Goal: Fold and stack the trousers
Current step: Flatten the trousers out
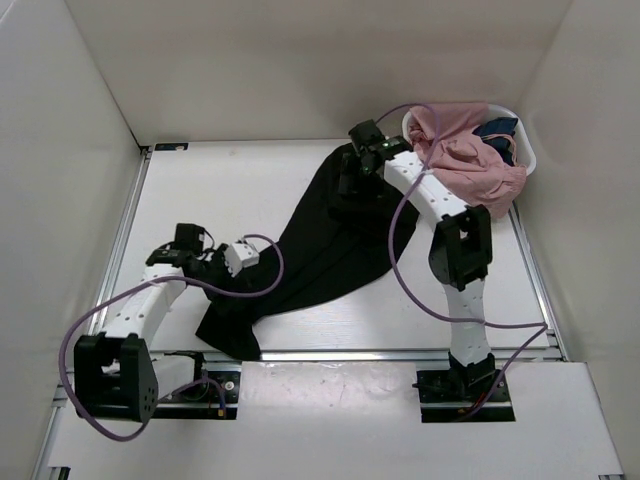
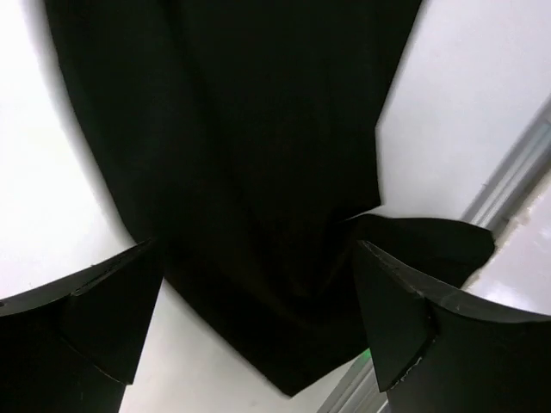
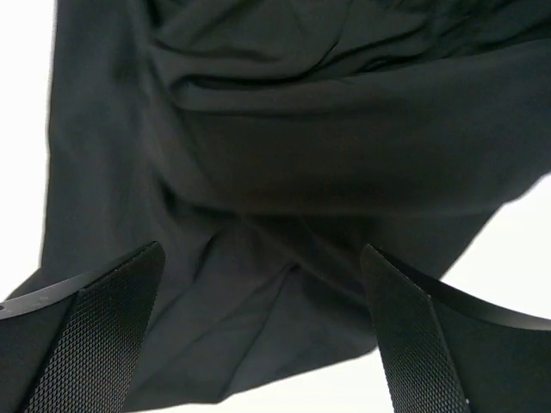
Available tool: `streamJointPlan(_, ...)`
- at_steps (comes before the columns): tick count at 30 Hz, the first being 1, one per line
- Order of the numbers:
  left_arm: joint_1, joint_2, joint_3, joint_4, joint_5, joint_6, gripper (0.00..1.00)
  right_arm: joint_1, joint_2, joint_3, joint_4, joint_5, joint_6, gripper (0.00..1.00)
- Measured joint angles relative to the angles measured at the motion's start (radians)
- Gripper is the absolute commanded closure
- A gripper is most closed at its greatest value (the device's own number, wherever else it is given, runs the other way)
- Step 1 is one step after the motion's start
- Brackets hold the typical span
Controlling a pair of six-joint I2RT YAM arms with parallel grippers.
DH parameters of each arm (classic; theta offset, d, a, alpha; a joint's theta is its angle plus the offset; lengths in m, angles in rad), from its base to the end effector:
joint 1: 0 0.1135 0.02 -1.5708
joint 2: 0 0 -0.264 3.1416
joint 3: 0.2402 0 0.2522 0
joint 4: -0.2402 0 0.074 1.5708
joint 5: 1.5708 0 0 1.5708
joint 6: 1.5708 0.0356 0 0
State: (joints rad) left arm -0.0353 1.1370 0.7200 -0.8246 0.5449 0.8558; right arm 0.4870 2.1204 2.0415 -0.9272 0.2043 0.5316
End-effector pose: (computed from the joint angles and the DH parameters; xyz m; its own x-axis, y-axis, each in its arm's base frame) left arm 0.1903 -0.0252 0.2099 -0.4708 0.6628 -0.5823 0.8437 0.5312 -0.0775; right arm 0.4144 0.2113 0.2872 -0.8272 0.1237 -0.5482 0.0661 0.9901 0.1235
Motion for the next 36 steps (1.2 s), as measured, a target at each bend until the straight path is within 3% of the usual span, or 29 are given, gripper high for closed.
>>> streamJointPlan(3,-0.085,0.066,-0.034,0.021,-0.01,0.002,0.02,0.012,0.069,0.008,-0.019,0.013,-0.005,0.01)
streamJointPlan(5,-0.134,0.106,-0.055,0.049,-0.029,0.004,0.16,0.011,0.093,0.005,-0.032,0.024,-0.006,0.01)
streamJointPlan(6,-0.15,0.124,-0.064,0.063,-0.045,0.007,0.37,0.009,0.095,0.001,-0.036,0.03,-0.006,0.01)
streamJointPlan(9,-0.164,0.196,-0.069,0.099,-0.115,0.013,0.86,-0.006,0.095,-0.022,-0.042,0.046,-0.01,0.02)
streamJointPlan(12,-0.155,0.3,0.014,0.1,-0.173,-0.008,0.86,-0.019,0.088,-0.089,-0.04,0.057,-0.022,0.18)
streamJointPlan(13,-0.137,0.333,0.051,0.096,-0.18,-0.013,0.86,-0.022,0.084,-0.121,-0.039,0.059,-0.025,0.33)
streamJointPlan(16,-0.035,0.4,0.166,0.103,-0.192,-0.026,0.86,-0.023,0.05,-0.274,-0.032,0.063,-0.041,0.63)
streamJointPlan(17,0.004,0.413,0.216,0.099,-0.193,-0.031,0.86,-0.02,0.037,-0.327,-0.027,0.06,-0.044,0.85)
streamJointPlan(18,0.037,0.422,0.269,0.105,-0.194,-0.034,0.86,-0.016,0.025,-0.377,-0.023,0.054,-0.055,0.95)
streamJointPlan(20,0.095,0.441,0.389,0.109,-0.19,-0.043,0.83,-0.006,-0.003,-0.454,-0.018,0.031,-0.069,1.0)
streamJointPlan(27,0.218,0.57,0.695,0.105,-0.167,-0.082,0.61,0.107,-0.144,-0.593,0.047,-0.147,-0.209,0.97)
streamJointPlan(29,0.266,0.637,0.768,0.096,-0.171,-0.113,0.56,0.144,-0.189,-0.608,0.048,-0.244,-0.259,0.73)
streamJointPlan(30,0.288,0.668,0.794,0.092,-0.172,-0.125,0.55,0.161,-0.213,-0.608,0.048,-0.284,-0.283,0.28)
streamJointPlan(31,0.304,0.689,0.808,0.091,-0.176,-0.135,0.52,0.171,-0.236,-0.608,0.048,-0.317,-0.293,0.12)
streamJointPlan(32,0.323,0.695,0.808,0.087,-0.183,-0.143,0.49,0.175,-0.262,-0.608,0.048,-0.349,-0.308,0.05)
streamJointPlan(33,0.336,0.695,0.804,0.074,-0.188,-0.15,0.06,0.171,-0.29,-0.608,0.051,-0.372,-0.315,0.01)
streamJointPlan(34,0.342,0.686,0.797,0.064,-0.191,-0.153,0.0,0.159,-0.314,-0.607,0.055,-0.386,-0.311,0.01)
streamJointPlan(36,0.342,0.658,0.78,0.051,-0.195,-0.177,0.0,0.113,-0.36,-0.597,0.067,-0.397,-0.283,0.01)
